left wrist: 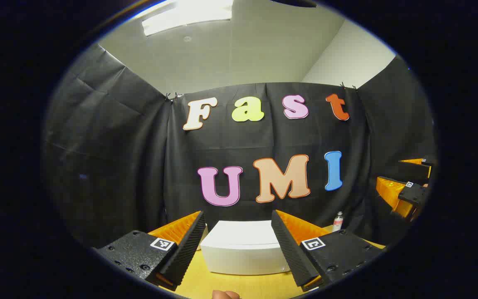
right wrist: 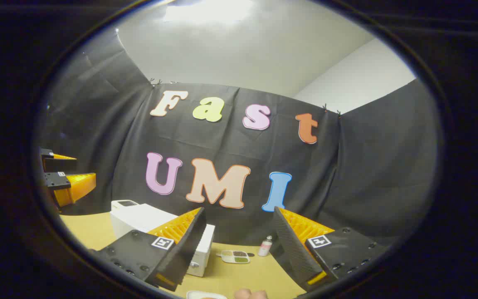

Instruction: Open the microwave oven with the left hand, put the food in, and close the microwave oven.

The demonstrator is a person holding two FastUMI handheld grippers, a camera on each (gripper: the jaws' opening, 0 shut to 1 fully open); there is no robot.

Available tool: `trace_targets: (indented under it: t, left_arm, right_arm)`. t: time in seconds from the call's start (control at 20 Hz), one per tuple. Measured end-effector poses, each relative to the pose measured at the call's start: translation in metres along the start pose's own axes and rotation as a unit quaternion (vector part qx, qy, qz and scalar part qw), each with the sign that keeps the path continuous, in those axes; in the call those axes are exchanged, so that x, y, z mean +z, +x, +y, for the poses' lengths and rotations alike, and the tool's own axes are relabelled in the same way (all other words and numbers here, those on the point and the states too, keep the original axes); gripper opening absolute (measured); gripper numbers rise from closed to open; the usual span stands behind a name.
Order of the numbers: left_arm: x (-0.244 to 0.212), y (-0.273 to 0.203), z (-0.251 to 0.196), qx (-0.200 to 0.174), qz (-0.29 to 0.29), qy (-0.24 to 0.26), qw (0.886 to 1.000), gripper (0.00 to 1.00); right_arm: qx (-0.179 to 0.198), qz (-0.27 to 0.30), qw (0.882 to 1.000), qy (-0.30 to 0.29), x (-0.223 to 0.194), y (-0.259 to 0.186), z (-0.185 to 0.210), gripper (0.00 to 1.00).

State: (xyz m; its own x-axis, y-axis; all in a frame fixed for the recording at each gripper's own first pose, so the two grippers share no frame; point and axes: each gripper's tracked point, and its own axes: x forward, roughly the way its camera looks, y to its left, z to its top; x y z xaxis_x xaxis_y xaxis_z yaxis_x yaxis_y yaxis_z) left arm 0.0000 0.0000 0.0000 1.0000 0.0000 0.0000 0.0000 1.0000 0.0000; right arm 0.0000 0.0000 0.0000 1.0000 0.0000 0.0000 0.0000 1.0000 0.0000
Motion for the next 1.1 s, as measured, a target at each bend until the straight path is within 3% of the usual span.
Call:
trace_targets:
  t: [1.1]
  left_arm:
    - [-0.010,0.018,-0.024,-0.003,0.008,0.024,1.000,0.98]
  right_arm:
    - [0.003,-0.004,1.000,0.003,-0.006,0.028,-0.021,0.96]
